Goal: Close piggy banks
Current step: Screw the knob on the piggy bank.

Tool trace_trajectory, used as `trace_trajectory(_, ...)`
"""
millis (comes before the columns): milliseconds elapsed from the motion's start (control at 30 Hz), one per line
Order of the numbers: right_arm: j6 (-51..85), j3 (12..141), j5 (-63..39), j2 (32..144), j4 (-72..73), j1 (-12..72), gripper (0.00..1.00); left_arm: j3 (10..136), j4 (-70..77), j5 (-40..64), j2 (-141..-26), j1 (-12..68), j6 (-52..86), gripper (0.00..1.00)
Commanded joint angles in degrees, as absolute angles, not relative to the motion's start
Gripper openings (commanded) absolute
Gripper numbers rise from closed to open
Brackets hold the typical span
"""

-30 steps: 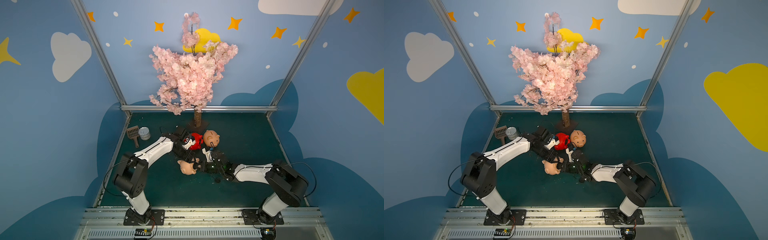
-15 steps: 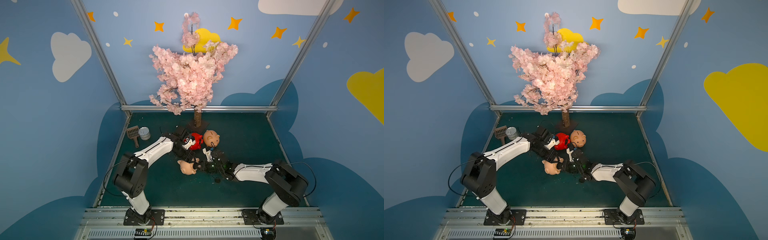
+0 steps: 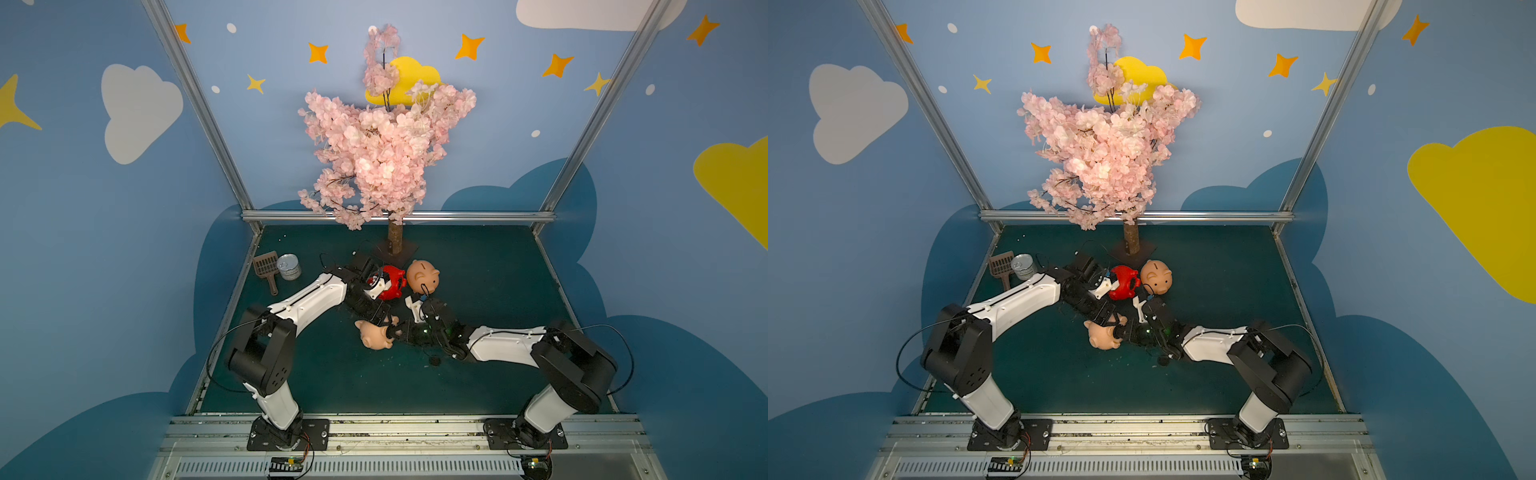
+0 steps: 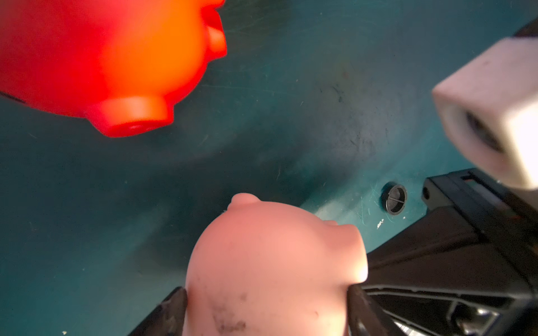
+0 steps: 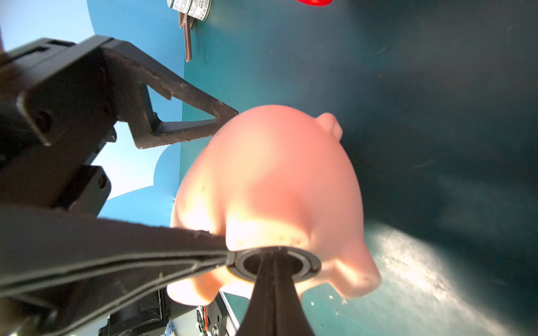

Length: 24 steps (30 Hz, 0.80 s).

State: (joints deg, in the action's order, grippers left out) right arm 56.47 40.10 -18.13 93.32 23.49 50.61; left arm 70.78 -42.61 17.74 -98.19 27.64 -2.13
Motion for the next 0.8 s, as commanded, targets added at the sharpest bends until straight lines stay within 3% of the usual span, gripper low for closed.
trace_trajectory(0,54.62,42.24,-18.02,93.41,21.61,51.28,0.05,68.82,-46.49,17.0,-98.6,28.87,-2.55,0.86)
trace_trajectory(300,48.18,43.54,-16.73,88.19,12.53,51.09,0.18,69.17,-46.59,15.48,-97.59,28.86,-2.29,0.92)
trace_trajectory(767,39.87,42.53,-16.01,74.77,-0.65,48.46,0.12,71.01,-50.24,11.76,-96.9,29.87,-3.52,0.99)
